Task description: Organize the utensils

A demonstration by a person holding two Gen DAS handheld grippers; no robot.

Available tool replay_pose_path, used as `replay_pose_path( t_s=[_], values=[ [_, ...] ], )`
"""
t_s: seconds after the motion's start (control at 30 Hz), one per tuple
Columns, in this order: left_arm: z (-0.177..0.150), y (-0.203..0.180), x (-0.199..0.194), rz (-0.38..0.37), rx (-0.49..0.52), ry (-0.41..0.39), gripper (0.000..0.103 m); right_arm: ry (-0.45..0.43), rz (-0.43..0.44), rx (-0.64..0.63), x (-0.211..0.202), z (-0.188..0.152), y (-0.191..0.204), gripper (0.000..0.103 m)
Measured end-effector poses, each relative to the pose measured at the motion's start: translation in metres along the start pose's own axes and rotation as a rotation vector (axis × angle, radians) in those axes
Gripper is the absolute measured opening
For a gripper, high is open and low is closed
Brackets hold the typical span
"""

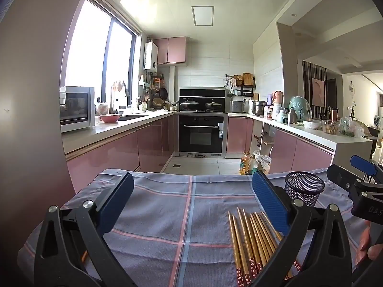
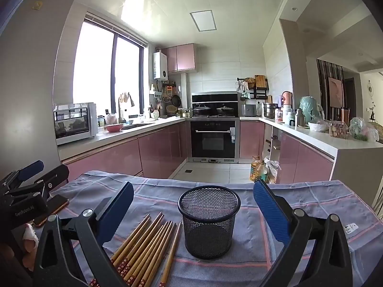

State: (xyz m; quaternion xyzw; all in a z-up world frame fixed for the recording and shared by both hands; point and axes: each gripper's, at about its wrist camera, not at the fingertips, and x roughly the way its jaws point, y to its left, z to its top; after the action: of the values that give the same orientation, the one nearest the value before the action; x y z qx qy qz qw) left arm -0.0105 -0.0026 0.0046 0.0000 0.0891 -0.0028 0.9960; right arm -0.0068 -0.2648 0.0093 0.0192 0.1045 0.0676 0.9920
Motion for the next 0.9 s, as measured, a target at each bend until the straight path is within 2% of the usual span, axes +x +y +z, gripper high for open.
replay_pose_path(
  t_s=[0.9],
  values=[
    [0.0021,0.0013,0.0054,-0.005,-0.002,-0.003,0.097,0.002,0.005,0.006,0.0010,-0.0009,-0.0034,0.097]
  ],
)
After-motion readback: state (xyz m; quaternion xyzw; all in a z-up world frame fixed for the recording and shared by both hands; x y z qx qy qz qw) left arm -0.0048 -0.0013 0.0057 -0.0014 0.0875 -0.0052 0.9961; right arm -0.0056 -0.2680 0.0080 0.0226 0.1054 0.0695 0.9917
